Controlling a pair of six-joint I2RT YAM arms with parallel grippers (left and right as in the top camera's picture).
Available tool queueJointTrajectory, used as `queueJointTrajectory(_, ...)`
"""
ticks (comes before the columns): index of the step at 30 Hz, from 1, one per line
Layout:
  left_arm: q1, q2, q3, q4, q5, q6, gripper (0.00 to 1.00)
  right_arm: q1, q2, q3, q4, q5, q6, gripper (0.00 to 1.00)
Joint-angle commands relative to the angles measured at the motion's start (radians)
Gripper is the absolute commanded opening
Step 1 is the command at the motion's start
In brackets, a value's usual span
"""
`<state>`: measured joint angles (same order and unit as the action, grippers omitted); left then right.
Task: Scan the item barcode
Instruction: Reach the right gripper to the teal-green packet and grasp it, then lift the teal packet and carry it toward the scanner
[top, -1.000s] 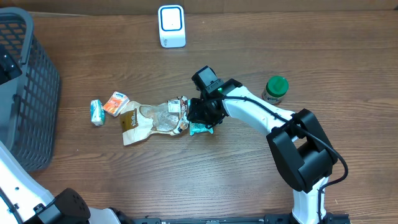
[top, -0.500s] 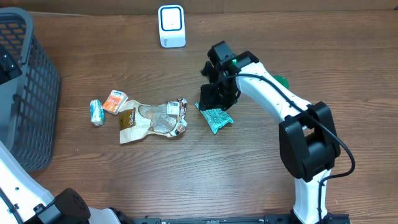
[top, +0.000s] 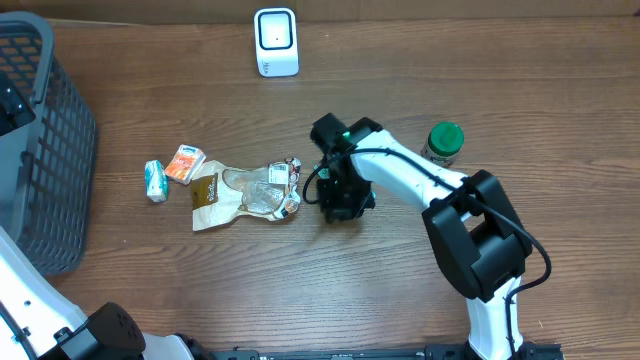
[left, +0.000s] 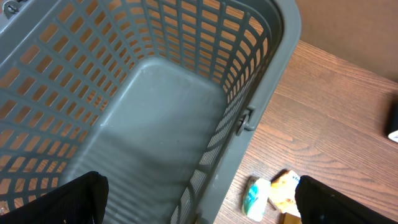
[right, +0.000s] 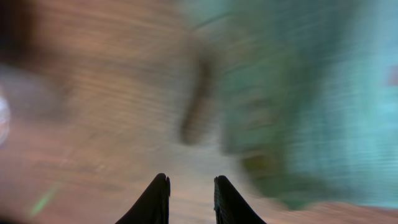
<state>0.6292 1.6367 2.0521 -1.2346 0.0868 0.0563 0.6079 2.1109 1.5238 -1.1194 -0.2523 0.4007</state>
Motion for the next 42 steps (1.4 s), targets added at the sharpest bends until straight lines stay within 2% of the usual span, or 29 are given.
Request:
queueJointTrajectory(1,0.0,0.002,-0.003,0.001,0.008,0.015,1.0,-0.055,0.002,-0.005,0.006,0.099,0.039,0.22)
queueJointTrajectory(7,0.0,0.002,-0.003,0.001,0.008,0.015,1.0,-0.109,-0.002,0.027,0.005,0.063,-0.097,0.2)
queueJointTrajectory(10,0.0,0.002,-0.003,0.001,0.008,0.015,0.99,-0.117,-0.016,0.078,-0.026,-0.016,-0.177,0.2)
queueJointTrajectory(14,0.0,0.002,-0.003,0.001,0.008,0.015,1.0,-0.169,-0.074,0.177,-0.085,-0.03,-0.197,0.2)
queueJointTrajectory(18,0.0,0.002,-0.003,0.001,0.008,0.015,1.0,-0.246,-0.101,0.192,-0.085,-0.031,-0.198,0.26)
queueJointTrajectory(23,0.0,0.002,-0.003,0.001,0.008,0.015,0.99,-0.321,-0.098,0.093,-0.013,-0.15,-0.279,0.35)
queueJointTrajectory(26,0.0,0.002,-0.003,0.001,0.008,0.015,1.0,-0.321,-0.09,-0.022,0.109,-0.153,-0.272,0.43)
queueJointTrajectory(30,0.0,0.002,-0.003,0.001,0.008,0.015,1.0,-0.321,-0.072,-0.106,0.222,-0.158,-0.244,0.46)
queueJointTrajectory(37,0.0,0.002,-0.003,0.001,0.008,0.015,0.99,-0.3,-0.007,-0.112,0.27,-0.233,-0.194,0.45)
queueJointTrajectory(42,0.0,0.002,-0.003,0.001,0.008,0.015,1.0,-0.3,0.008,-0.112,0.288,-0.24,-0.153,0.35)
